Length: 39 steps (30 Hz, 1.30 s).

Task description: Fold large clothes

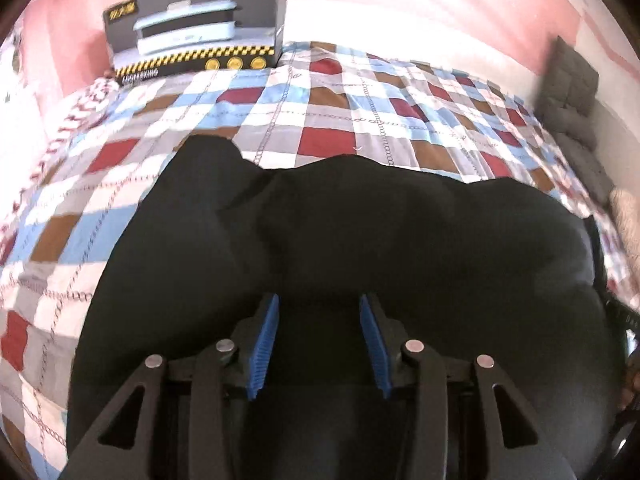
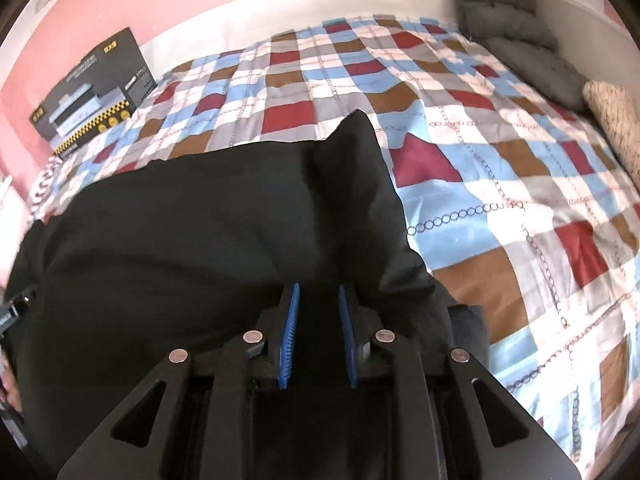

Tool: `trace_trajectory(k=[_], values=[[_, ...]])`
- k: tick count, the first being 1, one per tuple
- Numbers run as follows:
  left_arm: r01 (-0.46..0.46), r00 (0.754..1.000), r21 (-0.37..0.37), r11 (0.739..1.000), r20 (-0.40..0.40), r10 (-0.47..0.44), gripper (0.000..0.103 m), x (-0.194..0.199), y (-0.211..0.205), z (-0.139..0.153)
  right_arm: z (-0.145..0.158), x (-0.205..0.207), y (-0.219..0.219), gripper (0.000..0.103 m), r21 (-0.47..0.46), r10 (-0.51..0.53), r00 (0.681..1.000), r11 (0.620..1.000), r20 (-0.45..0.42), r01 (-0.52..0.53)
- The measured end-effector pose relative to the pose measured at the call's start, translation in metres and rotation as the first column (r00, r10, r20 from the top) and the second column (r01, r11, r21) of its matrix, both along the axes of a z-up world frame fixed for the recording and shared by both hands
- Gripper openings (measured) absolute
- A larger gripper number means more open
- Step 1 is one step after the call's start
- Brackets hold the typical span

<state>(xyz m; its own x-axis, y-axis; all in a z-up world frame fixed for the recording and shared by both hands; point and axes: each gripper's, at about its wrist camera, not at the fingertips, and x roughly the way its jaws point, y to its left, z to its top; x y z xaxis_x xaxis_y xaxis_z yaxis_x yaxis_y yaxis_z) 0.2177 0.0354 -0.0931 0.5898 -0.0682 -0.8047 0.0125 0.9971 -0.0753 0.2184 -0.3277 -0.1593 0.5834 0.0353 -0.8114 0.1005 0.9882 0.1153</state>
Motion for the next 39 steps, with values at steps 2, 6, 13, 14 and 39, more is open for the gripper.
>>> trace_trajectory(k=[2, 6, 13, 14, 39], values=[[0.013, 1.000, 0.027, 1.000, 0.014, -0.013, 0.045, 0.000, -0.005, -0.005, -0.004, 0.002, 0.006, 0.020, -0.045, 0.006, 1.000, 0.999, 0.004, -0.006], [0.007, 1.000, 0.002, 1.000, 0.008, -0.007, 0.045, 0.000, -0.001, -0.001, -0.003, 0.002, 0.005, 0.020, -0.045, 0.004, 1.000, 0.999, 0.008, -0.003], [-0.040, 0.997, -0.041, 0.998, 0.058, 0.042, 0.045, -0.040, 0.044, 0.039, 0.034, -0.028, 0.000, 0.022, -0.012, 0.000, 0.999, 1.000, 0.045, 0.000], [-0.056, 0.996, -0.041, 0.998, 0.066, 0.059, 0.045, -0.048, 0.056, 0.043, 0.037, -0.033, 0.000, 0.022, -0.011, 0.006, 0.999, 1.000, 0.052, -0.005], [-0.113, 0.993, 0.008, 0.994, 0.043, 0.112, 0.053, -0.109, 0.078, 0.040, 0.026, -0.107, -0.023, 0.026, 0.066, 0.024, 1.000, 0.997, -0.003, -0.024]])
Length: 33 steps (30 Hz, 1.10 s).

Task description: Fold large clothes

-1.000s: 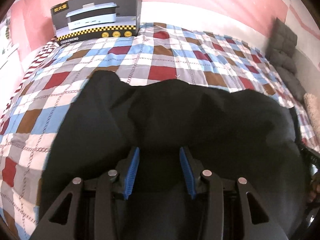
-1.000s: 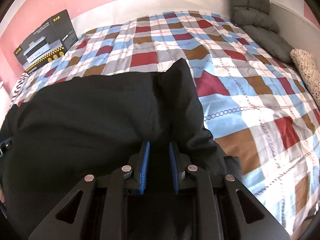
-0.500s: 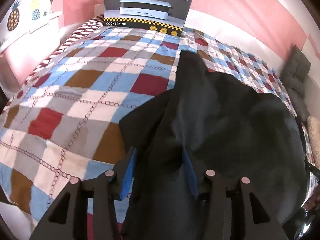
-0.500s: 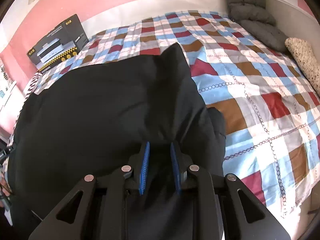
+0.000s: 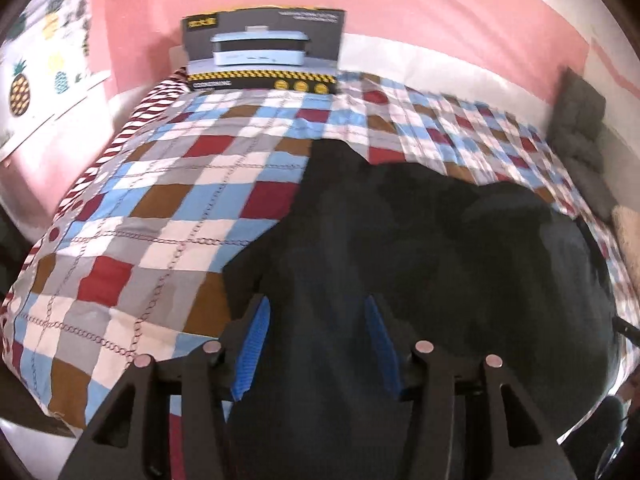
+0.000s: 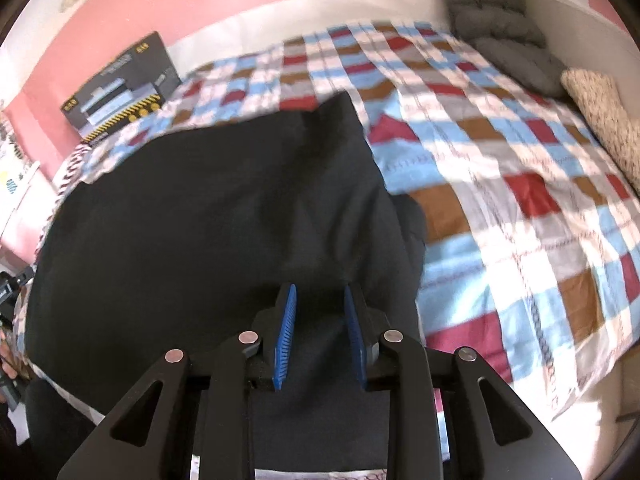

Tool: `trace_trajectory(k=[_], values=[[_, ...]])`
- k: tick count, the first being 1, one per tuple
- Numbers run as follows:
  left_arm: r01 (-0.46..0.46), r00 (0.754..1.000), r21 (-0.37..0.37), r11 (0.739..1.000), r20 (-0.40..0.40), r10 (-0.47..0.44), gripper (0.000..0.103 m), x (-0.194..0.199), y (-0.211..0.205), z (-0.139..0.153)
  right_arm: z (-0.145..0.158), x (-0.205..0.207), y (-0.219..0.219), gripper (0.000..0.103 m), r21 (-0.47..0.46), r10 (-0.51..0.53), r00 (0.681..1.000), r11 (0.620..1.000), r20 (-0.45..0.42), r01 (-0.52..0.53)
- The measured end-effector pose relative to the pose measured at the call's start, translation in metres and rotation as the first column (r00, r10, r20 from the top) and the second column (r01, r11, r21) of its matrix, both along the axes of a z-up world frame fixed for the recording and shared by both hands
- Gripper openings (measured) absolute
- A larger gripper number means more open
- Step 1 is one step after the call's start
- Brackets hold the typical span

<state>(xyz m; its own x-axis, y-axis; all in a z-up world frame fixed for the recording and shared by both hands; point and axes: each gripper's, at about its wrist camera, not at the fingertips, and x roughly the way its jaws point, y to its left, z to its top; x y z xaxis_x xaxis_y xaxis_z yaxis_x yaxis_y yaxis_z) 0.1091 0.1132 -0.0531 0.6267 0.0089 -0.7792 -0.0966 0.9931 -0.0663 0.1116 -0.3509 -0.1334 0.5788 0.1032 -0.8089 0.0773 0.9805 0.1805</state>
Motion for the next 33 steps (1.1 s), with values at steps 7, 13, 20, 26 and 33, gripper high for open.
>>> trace_trajectory(k=[7, 13, 20, 26, 33], values=[[-0.020, 0.999, 0.018, 1.000, -0.049, 0.020, 0.053, -0.001, 0.000, -0.014, 0.002, -0.004, -0.005, 0.026, -0.007, -0.009, 1.000, 1.000, 0.004, 0.009], [-0.036, 0.998, 0.013, 0.999, -0.050, 0.036, 0.053, 0.001, 0.004, -0.011, 0.005, -0.002, -0.012, 0.046, 0.009, -0.047, 0.999, 0.999, 0.006, 0.047], [-0.039, 0.997, -0.012, 0.999, -0.061, 0.038, 0.061, 0.008, 0.014, -0.020, -0.004, 0.006, -0.025, 0.059, 0.064, -0.063, 0.998, 0.996, -0.025, 0.064], [-0.088, 0.989, -0.266, 0.960, -0.135, 0.054, 0.082, 0.022, 0.052, -0.047, -0.021, 0.017, -0.046, 0.075, 0.210, -0.062, 0.995, 0.975, -0.078, 0.078], [-0.113, 0.976, -0.459, 0.881, -0.216, 0.013, 0.093, 0.039, 0.072, -0.074, -0.047, 0.036, -0.069, 0.082, 0.423, -0.027, 0.991, 0.903, -0.130, 0.080]])
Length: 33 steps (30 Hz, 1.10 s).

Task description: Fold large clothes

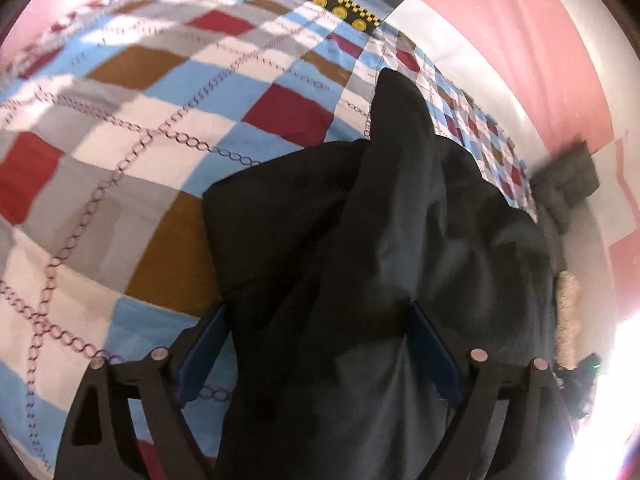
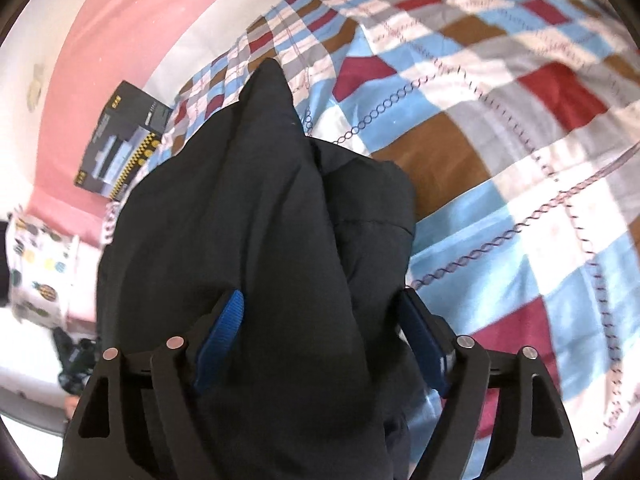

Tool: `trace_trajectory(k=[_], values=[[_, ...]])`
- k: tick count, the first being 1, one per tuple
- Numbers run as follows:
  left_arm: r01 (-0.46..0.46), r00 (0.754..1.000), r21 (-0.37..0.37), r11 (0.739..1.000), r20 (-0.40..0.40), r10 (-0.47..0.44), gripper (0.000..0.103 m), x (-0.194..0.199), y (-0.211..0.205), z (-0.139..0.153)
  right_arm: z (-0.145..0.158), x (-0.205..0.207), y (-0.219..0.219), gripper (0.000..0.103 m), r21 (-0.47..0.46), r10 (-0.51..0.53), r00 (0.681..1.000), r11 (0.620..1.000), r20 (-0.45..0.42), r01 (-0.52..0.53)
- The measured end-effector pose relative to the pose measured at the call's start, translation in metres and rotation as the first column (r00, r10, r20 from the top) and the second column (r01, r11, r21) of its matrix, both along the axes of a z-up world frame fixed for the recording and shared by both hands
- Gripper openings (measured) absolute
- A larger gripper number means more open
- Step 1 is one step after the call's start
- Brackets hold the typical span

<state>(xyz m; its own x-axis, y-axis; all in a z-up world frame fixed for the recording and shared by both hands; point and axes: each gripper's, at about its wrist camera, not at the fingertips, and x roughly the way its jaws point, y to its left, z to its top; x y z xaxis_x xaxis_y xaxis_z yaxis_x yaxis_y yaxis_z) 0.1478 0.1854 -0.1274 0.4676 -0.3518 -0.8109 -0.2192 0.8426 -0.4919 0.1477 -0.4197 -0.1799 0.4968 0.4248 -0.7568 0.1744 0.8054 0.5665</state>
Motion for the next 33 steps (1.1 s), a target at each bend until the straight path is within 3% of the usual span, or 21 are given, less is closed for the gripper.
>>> trace_trajectory(k=[8, 10, 14, 18, 23, 24, 27, 29, 33], values=[[0.029, 0.999, -0.079, 0.996, -0.038, -0.032, 0.102, 0.024, 0.002, -0.018, -0.025, 0.026, -0.007, 0.089, 0.157, 0.043, 0.998, 0.987, -0.041, -0.036], [0.032, 0.999, -0.066, 0.997, -0.033, -0.035, 0.101, 0.023, -0.001, -0.018, -0.026, 0.028, -0.006, 0.089, 0.169, 0.053, 0.997, 0.985, -0.048, -0.044], [0.043, 0.999, -0.029, 0.999, -0.003, -0.043, 0.099, 0.013, -0.011, -0.015, -0.018, 0.022, 0.001, 0.077, 0.148, 0.094, 0.995, 0.985, -0.013, -0.091], [0.053, 0.999, -0.014, 0.999, -0.008, -0.053, 0.100, 0.018, -0.014, -0.020, -0.027, 0.032, 0.002, 0.076, 0.156, 0.111, 0.993, 0.982, -0.026, -0.105], [0.057, 0.998, 0.060, 0.997, -0.029, -0.056, 0.099, 0.025, -0.026, -0.018, -0.031, 0.042, 0.007, 0.075, 0.131, 0.128, 0.991, 0.984, -0.043, -0.122], [0.059, 0.998, 0.071, 0.996, -0.028, -0.057, 0.097, 0.025, -0.028, -0.017, -0.029, 0.041, 0.008, 0.068, 0.123, 0.128, 0.991, 0.985, -0.041, -0.122], [0.074, 0.997, 0.097, 0.992, -0.004, -0.074, 0.073, 0.019, -0.034, -0.008, -0.013, 0.036, 0.016, 0.049, 0.085, 0.123, 0.992, 0.989, -0.032, -0.120], [0.090, 0.996, 0.146, 0.985, 0.016, -0.093, 0.053, 0.013, -0.041, 0.004, -0.001, 0.033, 0.020, 0.043, 0.055, 0.116, 0.993, 0.992, -0.026, -0.114], [0.092, 0.994, 0.192, 0.977, 0.048, -0.103, 0.038, 0.004, -0.045, 0.029, 0.021, 0.029, 0.023, 0.036, 0.018, 0.100, 0.995, 0.995, -0.012, -0.099]])
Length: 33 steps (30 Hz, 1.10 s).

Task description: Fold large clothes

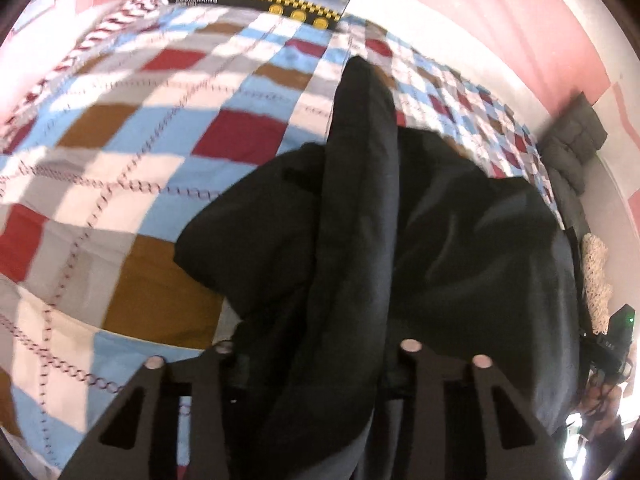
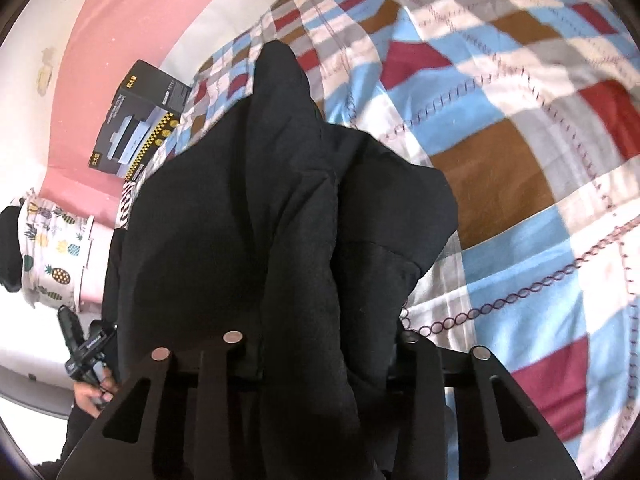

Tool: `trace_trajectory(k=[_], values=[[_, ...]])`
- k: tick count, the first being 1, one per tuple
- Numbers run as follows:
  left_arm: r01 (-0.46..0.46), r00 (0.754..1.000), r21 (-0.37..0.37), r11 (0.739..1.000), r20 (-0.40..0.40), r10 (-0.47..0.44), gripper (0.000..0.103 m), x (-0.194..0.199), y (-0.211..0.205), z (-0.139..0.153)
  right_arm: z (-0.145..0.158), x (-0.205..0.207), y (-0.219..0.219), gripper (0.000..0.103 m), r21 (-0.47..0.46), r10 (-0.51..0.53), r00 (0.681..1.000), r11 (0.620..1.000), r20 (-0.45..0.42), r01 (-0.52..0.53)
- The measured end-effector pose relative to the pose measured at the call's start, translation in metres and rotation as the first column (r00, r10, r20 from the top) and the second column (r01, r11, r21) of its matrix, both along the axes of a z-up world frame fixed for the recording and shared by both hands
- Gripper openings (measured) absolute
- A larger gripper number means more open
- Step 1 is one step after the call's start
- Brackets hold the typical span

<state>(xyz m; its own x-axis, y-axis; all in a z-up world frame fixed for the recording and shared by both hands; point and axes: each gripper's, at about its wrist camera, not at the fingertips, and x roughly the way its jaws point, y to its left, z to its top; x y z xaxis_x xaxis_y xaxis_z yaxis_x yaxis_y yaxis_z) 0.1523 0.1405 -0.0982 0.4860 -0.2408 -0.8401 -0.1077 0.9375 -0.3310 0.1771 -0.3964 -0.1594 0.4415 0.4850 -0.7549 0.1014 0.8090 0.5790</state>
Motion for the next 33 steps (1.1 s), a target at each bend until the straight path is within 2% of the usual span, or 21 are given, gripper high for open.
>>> trace_trajectory(k=[5, 11, 19, 28, 33], values=[[0.022, 0.996, -0.037, 0.999, 0.091, -0.018, 0.031, -0.012, 0.005, 0.037, 0.039, -0.013, 0.003, 0.034, 0.000, 0.015, 0.997, 1.000, 0.080, -0.015], [0.043, 0.986, -0.046, 0.998, 0.163, -0.035, 0.029, -0.015, 0.001, 0.070, 0.079, -0.018, 0.023, 0.033, -0.011, 0.056, 0.986, 0.998, 0.160, -0.055], [0.021, 0.973, -0.053, 0.998, 0.230, -0.009, 0.029, -0.016, 0.021, 0.102, 0.106, -0.004, 0.043, 0.033, -0.002, 0.098, 0.969, 0.995, 0.226, -0.101], [-0.053, 0.948, -0.022, 0.998, 0.312, 0.057, 0.028, 0.010, 0.069, 0.143, 0.135, 0.049, 0.097, 0.033, 0.019, 0.178, 0.933, 0.981, 0.314, -0.193], [-0.098, 0.926, 0.006, 0.995, 0.366, 0.090, 0.028, 0.046, 0.104, 0.167, 0.150, 0.095, 0.135, 0.033, 0.020, 0.213, 0.905, 0.971, 0.368, -0.237]])
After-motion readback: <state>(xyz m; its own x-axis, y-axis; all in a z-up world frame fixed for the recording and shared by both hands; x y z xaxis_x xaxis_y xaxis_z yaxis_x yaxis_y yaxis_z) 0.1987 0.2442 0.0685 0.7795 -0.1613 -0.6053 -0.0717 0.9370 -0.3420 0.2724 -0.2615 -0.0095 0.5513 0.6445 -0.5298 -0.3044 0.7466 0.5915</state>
